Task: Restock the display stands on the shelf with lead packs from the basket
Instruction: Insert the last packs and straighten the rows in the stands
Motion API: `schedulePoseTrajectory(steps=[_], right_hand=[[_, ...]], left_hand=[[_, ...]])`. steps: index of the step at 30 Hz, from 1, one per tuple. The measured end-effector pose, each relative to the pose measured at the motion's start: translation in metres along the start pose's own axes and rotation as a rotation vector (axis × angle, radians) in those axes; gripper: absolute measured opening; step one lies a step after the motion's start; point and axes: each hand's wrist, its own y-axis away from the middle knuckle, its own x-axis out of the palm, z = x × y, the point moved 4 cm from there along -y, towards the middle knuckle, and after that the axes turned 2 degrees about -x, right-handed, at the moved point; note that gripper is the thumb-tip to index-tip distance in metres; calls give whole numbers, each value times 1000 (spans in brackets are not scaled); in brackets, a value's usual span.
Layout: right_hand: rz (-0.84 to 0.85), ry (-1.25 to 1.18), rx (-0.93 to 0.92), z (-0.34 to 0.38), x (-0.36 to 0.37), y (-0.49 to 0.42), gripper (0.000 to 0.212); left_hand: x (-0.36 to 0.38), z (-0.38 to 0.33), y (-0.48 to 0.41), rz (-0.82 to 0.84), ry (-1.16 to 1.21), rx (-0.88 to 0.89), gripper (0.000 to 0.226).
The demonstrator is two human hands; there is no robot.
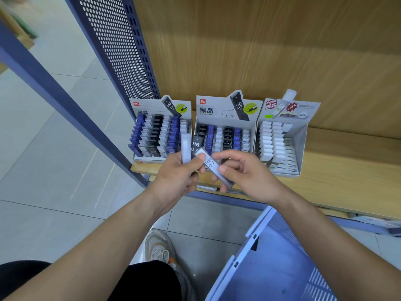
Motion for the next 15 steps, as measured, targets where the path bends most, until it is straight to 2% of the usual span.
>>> schedulePoseTrajectory(steps=[4,7,9,15], right_hand=[[99,-9,48,3,9,1,60],[136,16,60,5,12,-2,67],[91,1,91,4,11,-8,59],[-208,172,7,14,-5,-55,12]], left_hand=[[-1,4,2,-8,6,-32,30],[-11,10,2,-118,52,-99,24],[-24,13,2,-190,6,-113,25],[-61,24,4,-289,-45,-137,26]])
